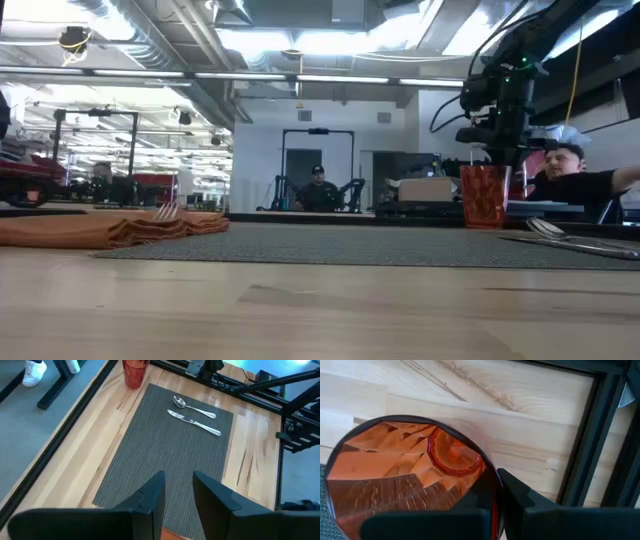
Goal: Set table place
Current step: Move the orange glass to the top right of the table
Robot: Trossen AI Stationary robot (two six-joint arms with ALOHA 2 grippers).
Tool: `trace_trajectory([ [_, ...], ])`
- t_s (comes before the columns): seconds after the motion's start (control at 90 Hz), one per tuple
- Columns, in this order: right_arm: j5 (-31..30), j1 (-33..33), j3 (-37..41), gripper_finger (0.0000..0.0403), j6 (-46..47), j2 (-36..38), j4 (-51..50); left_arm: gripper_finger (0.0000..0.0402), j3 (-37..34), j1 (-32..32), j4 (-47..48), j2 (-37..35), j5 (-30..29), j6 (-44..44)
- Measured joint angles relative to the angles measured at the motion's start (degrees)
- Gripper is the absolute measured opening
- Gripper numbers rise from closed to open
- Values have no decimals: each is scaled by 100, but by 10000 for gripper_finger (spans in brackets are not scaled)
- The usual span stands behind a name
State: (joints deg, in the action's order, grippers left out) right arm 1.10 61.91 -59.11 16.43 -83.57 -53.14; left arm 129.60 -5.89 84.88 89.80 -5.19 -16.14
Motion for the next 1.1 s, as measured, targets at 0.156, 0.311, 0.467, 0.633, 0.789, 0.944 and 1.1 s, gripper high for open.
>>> trace_trajectory([
  [0.156,-1,-2,0,0,8,-140,-139,82,0,0,0,0,0,-42],
  [0.311,106,-2,0,0,114,-221,-170,82,0,64,0,-2,-2,-63],
  [0.467,105,-2,100,0,127,-204,-68,82,0,162,0,-2,2,-62],
  [0.633,116,-2,138,13,129,-211,-51,82,0,190,2,-1,-15,-93],
  [0.789,146,-7,173,39,131,-242,-89,82,2,190,74,71,-22,-474],
  [0.944,146,-7,164,61,131,-240,-73,82,-58,190,286,181,-22,-496],
  [1.1,142,-7,55,79,131,-232,-102,82,-367,190,322,205,-20,-495],
])
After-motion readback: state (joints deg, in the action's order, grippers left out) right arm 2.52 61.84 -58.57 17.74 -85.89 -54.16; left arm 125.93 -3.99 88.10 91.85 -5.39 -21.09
